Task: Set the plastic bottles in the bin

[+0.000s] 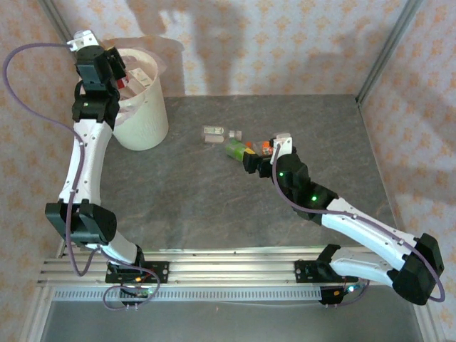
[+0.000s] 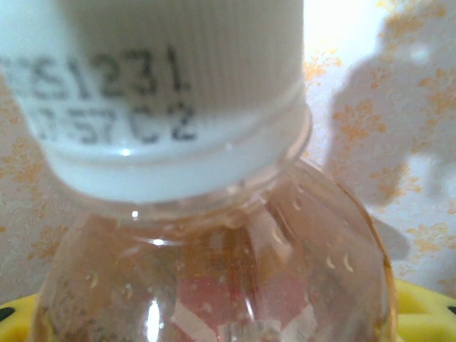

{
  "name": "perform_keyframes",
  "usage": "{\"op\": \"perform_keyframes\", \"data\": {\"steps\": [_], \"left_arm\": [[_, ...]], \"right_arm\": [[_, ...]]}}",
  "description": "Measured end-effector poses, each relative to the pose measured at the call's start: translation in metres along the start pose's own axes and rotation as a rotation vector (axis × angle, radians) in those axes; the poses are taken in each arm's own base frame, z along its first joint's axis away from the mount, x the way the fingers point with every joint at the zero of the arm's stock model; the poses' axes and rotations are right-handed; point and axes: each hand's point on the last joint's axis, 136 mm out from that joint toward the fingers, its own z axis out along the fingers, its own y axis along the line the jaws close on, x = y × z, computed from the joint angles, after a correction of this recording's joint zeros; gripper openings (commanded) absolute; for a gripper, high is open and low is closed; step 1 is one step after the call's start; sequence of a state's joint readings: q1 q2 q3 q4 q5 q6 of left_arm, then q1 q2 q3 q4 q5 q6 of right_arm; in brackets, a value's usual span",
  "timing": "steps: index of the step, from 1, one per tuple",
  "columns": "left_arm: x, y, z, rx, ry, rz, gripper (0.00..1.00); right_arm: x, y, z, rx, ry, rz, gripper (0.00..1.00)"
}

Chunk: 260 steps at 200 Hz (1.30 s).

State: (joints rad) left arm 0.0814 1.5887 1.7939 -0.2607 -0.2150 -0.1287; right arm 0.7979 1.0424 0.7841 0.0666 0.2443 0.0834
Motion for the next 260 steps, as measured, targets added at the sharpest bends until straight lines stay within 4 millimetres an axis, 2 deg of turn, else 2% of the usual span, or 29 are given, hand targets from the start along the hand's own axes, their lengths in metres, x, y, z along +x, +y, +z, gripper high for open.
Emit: {"op": "perform_keyframes", "data": {"steps": [27, 50, 77, 115, 148, 182, 206, 222, 244, 260], "left_arm": [[0.008, 0.004, 0.028, -0.014, 0.029, 0.027, 0.61], [0.023, 0.013, 0.054, -0.069, 0.104, 0.043, 0.60], [0.043, 0.025, 0.070, -0.115, 0.193, 0.042, 0.58], [0.073, 0.036, 0.067, -0.140, 0.296, 0.050, 0.58], [0.096, 0.040, 0.052, -0.129, 0.365, 0.052, 0.58], [0.096, 0.045, 0.031, -0.122, 0.372, 0.037, 0.58], [0.088, 0.047, 0.022, -0.122, 0.356, 0.033, 0.59], [0.083, 0.046, 0.024, -0.123, 0.358, 0.038, 0.60], [0.082, 0.046, 0.039, -0.153, 0.366, 0.057, 0.61], [0.091, 0.049, 0.052, -0.195, 0.392, 0.089, 0.69]], "right_arm": [[0.002, -0.001, 0.000, 0.006, 0.005, 0.007, 0.99], [0.005, -0.003, 0.000, 0.015, 0.018, 0.004, 0.99], [0.008, -0.005, 0.000, 0.024, 0.030, -0.002, 0.99], [0.010, -0.006, 0.000, 0.029, 0.038, 0.000, 0.99], [0.011, -0.007, 0.000, 0.032, 0.039, -0.001, 0.99], [0.011, -0.007, 0.000, 0.032, 0.040, -0.002, 0.99], [0.011, -0.007, 0.000, 0.032, 0.042, -0.003, 0.99], [0.014, -0.007, 0.002, 0.035, 0.050, -0.007, 0.99], [0.019, -0.006, 0.005, 0.039, 0.064, -0.014, 0.99], [0.020, -0.006, 0.006, 0.040, 0.068, -0.016, 0.99]]}}
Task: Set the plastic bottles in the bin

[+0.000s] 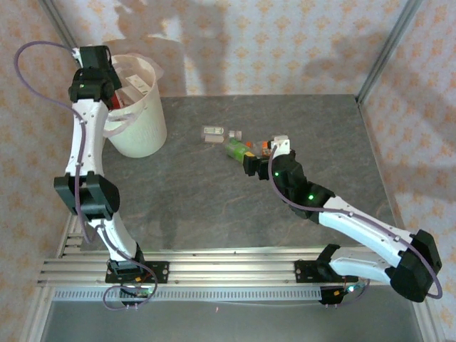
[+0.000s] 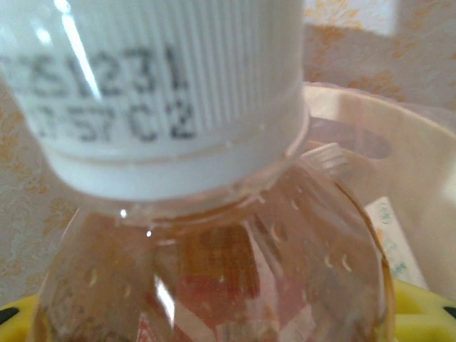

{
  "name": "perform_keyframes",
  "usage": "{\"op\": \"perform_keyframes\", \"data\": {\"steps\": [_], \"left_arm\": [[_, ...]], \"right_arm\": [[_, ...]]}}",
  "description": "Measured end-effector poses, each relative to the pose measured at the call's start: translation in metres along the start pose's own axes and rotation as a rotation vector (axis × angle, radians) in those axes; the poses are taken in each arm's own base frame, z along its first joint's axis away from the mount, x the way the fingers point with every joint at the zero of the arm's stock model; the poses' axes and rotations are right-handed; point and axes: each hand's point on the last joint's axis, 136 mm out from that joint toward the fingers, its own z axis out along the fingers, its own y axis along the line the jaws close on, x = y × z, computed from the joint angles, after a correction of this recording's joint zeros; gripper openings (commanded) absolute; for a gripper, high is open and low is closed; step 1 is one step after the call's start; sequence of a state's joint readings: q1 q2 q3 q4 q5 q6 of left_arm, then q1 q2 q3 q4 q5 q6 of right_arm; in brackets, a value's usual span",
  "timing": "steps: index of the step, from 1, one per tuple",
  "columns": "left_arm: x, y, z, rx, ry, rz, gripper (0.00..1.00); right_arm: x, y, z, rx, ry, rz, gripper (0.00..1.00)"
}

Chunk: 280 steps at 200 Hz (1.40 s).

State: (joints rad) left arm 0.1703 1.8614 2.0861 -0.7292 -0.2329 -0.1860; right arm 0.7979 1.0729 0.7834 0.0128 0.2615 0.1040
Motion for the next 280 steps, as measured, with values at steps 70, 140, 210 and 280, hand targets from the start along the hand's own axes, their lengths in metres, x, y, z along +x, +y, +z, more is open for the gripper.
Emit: {"op": "perform_keyframes", "data": {"steps": [70, 140, 210, 280], "left_arm": [[0.019, 0.013, 0.029, -0.153, 0.105, 0.072, 1.00], [-0.009, -0.005, -0.029, 0.073, 0.054, -0.007, 1.00], [0.014, -0.049, -0.022, 0.303, 0.155, -0.037, 1.00], [0.061, -0.058, 0.027, 0.283, 0.291, -0.025, 1.00]], "right_arm": [[0.002, -0.001, 0.000, 0.003, 0.007, -0.015, 0.99], [0.007, 0.000, 0.004, 0.008, 0.022, -0.023, 0.99], [0.007, 0.000, 0.004, 0.008, 0.023, -0.023, 0.99], [0.008, -0.001, 0.004, 0.009, 0.026, -0.023, 0.99]]}}
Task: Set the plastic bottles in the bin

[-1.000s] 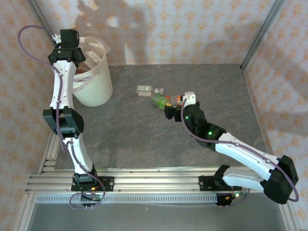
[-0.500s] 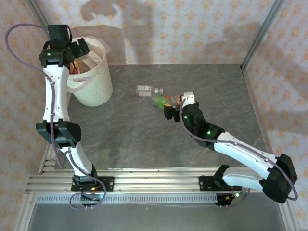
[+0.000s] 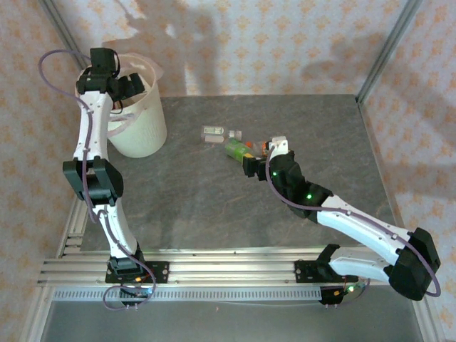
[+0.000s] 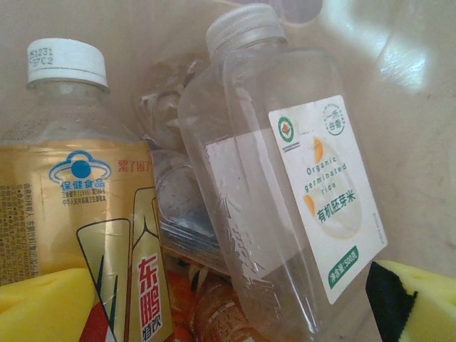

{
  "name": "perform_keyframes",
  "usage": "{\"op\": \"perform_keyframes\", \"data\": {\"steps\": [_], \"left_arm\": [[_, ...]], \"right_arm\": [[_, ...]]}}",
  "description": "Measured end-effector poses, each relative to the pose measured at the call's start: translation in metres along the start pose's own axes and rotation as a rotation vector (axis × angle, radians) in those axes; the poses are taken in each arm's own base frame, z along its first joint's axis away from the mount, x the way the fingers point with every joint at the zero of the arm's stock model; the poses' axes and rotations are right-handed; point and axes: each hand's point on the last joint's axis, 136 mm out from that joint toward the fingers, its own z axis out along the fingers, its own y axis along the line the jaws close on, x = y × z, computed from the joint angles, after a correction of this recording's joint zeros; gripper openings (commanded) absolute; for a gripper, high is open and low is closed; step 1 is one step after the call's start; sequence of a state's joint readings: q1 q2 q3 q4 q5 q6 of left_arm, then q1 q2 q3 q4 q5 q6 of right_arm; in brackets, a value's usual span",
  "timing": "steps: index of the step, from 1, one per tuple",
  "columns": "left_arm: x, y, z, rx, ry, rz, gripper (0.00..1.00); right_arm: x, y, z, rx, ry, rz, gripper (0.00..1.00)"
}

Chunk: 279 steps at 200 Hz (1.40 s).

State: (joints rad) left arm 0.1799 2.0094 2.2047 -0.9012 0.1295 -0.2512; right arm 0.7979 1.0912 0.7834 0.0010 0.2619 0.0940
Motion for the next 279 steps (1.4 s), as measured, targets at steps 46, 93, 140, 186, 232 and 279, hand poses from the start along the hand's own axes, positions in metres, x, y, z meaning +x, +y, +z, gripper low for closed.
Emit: {"op": "perform_keyframes", "data": {"steps": [46, 93, 140, 186, 232, 279], "left_arm": [[-0.003, -0.013, -0.027, 0.082, -0.011, -0.033, 1.00], [-0.010, -0.033, -0.117, 0.257, -0.133, -0.107, 1.00], [0.017, -0.062, -0.157, 0.471, -0.158, -0.159, 1.00], [0.090, -0.119, -0.158, 0.666, -0.008, -0.128, 1.00], [0.163, -0.168, -0.182, 0.799, 0.076, -0.051, 1.00], [0.195, -0.150, -0.149, 0.697, 0.108, -0.134, 1.00]], "right_arm": [[0.000, -0.001, 0.000, 0.008, -0.001, 0.022, 0.99], [0.001, -0.030, 0.005, 0.095, 0.008, 0.146, 0.99], [0.024, -0.082, 0.025, 0.234, 0.134, 0.225, 0.99], [0.056, -0.114, 0.056, 0.268, 0.333, 0.275, 1.00], [0.064, -0.116, 0.083, 0.194, 0.517, 0.203, 0.99], [0.043, -0.108, 0.102, -0.063, 0.621, -0.226, 0.95]]}}
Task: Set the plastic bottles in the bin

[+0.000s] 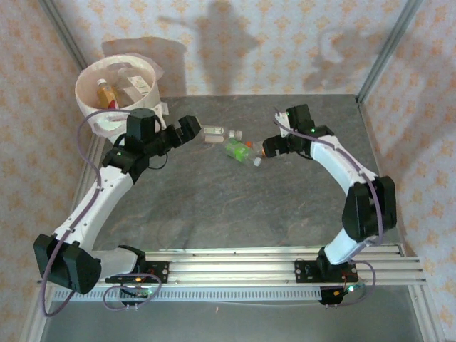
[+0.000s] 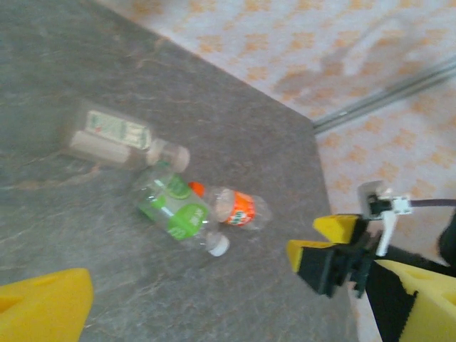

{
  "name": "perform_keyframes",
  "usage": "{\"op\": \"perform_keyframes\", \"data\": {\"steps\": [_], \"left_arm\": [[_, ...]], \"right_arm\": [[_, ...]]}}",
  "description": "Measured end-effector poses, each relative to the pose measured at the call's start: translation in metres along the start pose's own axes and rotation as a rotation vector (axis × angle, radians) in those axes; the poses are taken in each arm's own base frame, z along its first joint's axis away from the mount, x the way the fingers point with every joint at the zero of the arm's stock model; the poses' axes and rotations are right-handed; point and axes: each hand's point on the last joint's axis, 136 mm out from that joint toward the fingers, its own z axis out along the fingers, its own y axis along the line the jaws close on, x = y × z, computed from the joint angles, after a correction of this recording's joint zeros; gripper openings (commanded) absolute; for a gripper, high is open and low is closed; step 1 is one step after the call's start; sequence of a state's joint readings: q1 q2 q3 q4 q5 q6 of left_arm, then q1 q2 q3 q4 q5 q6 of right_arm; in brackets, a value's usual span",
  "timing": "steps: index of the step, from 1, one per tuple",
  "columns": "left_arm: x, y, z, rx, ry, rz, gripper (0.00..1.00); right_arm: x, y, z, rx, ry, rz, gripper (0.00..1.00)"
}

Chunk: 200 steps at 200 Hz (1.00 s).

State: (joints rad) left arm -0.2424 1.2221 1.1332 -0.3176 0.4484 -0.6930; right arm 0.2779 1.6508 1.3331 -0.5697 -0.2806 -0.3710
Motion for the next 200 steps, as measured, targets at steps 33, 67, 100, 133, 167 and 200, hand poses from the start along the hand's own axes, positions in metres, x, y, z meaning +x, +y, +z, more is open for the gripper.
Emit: {"op": "perform_keyframes", "data": {"steps": [33, 67, 100, 133, 167, 200], "left_arm": [[-0.005, 0.007, -0.006, -0.039, -0.044, -0.013, 1.00], [-0.011, 0.005, -0.020, -0.040, -0.094, -0.005, 1.00], [0.002, 0.024, -0.015, -0.087, -0.077, -0.015, 1.00], [0.011, 0.039, -0.012, -0.130, -0.061, -0.023, 1.00], [0.011, 0.040, -0.012, -0.138, -0.064, -0.024, 1.00], [0.011, 0.040, -0.012, -0.137, -0.064, -0.024, 1.00]], "right_arm": [[0.015, -0.007, 0.037, -0.029, 0.148, -0.275, 0.94], [0.025, -0.011, 0.081, -0.081, 0.255, -0.437, 0.93], [0.025, -0.014, 0.101, -0.094, 0.277, -0.534, 0.92], [0.027, -0.018, 0.108, -0.094, 0.294, -0.611, 0.87], [0.033, -0.018, 0.115, -0.107, 0.309, -0.627, 0.85], [0.033, -0.018, 0.119, -0.097, 0.302, -0.617, 0.74]]}}
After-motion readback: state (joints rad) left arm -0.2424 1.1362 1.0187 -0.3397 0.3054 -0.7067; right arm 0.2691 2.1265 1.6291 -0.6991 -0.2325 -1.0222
